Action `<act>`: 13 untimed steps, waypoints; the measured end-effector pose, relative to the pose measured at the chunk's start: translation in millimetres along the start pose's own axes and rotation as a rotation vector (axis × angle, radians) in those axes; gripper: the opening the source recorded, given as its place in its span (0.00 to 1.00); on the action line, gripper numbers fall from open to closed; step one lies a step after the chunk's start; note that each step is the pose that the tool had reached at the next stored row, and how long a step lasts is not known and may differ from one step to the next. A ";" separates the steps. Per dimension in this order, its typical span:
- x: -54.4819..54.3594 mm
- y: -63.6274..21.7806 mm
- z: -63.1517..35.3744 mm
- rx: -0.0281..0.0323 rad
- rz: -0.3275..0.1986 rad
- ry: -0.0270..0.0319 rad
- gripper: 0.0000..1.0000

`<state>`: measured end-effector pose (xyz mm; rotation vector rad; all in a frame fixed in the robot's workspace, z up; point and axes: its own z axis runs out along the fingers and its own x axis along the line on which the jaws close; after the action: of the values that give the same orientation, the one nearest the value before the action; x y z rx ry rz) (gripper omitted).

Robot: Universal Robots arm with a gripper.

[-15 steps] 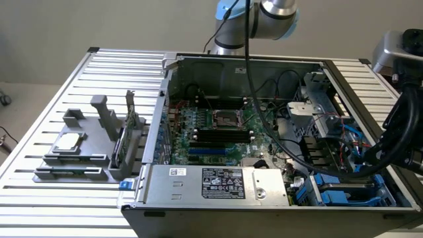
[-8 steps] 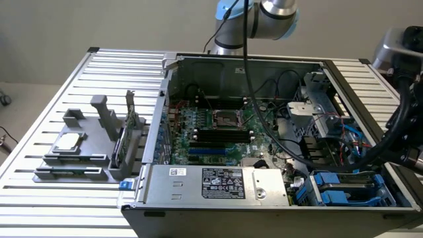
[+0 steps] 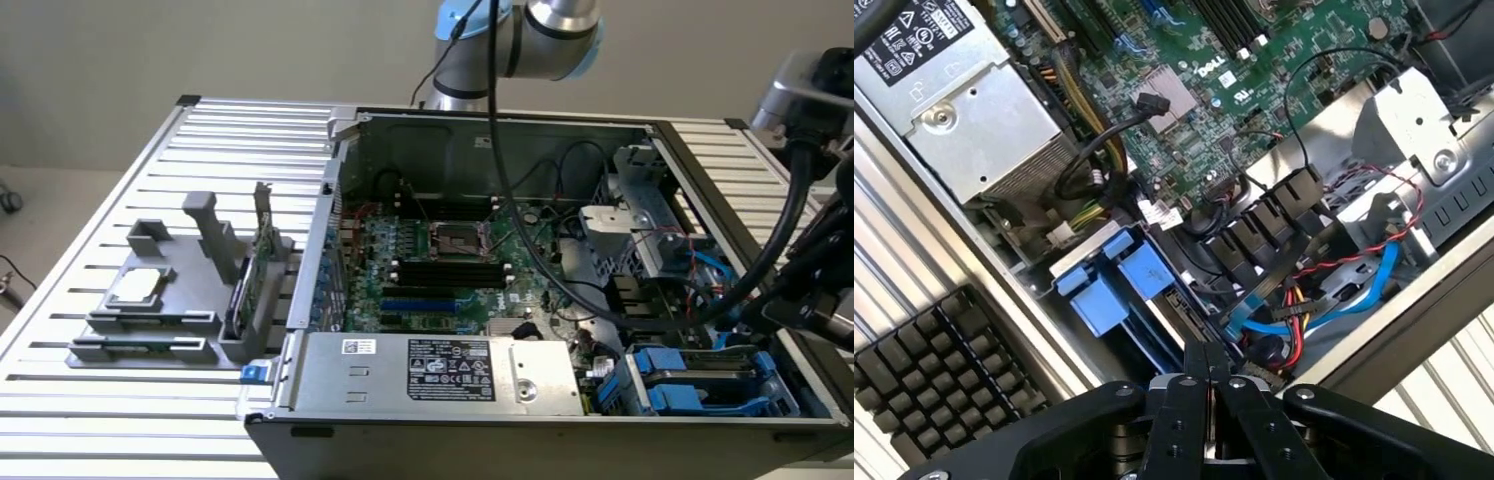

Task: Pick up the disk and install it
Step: 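Insert the first disk wire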

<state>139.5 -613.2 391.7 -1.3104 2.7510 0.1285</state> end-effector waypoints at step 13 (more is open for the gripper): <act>0.0 0.0 -0.2 0.0192 0.168 -0.0067 0.11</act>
<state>139.5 -613.2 391.9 -1.0707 2.8460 0.1176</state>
